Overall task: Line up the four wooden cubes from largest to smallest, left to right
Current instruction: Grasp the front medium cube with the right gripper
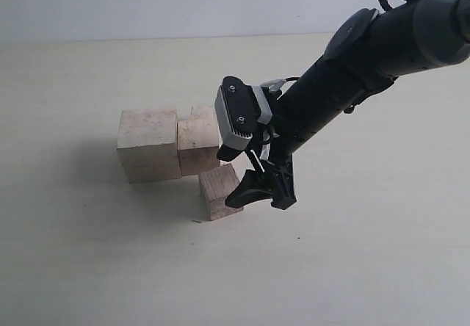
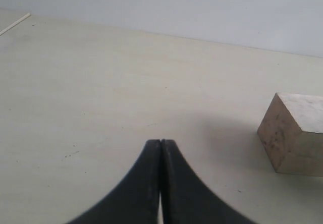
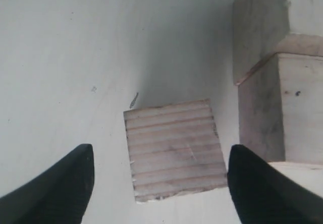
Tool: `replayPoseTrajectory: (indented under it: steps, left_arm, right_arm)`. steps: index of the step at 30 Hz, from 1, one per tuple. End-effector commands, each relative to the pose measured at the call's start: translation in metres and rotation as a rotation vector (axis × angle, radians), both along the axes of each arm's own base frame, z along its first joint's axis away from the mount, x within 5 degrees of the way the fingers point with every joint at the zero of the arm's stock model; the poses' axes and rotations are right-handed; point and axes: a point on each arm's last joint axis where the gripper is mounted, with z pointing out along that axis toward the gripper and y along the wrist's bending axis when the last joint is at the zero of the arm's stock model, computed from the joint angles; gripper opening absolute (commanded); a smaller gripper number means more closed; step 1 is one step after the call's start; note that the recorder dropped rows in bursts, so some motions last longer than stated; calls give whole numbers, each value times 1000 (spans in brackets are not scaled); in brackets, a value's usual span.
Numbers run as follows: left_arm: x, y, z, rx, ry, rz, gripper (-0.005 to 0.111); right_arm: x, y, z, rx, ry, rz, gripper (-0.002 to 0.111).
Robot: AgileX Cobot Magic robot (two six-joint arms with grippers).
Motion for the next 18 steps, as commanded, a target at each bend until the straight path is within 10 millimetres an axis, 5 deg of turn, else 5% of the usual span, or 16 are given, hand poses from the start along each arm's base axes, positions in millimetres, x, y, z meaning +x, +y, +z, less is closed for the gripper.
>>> replayPoseTrajectory:
  steps: [1, 18]
  left_arm:
    - [0, 0, 1, 1, -12, -4, 0]
    - [0, 0, 1, 1, -12, -4, 0]
  right_arm:
    - [1, 1, 1, 19, -9, -13, 72]
    - [3, 2, 0, 33, -11, -39, 72]
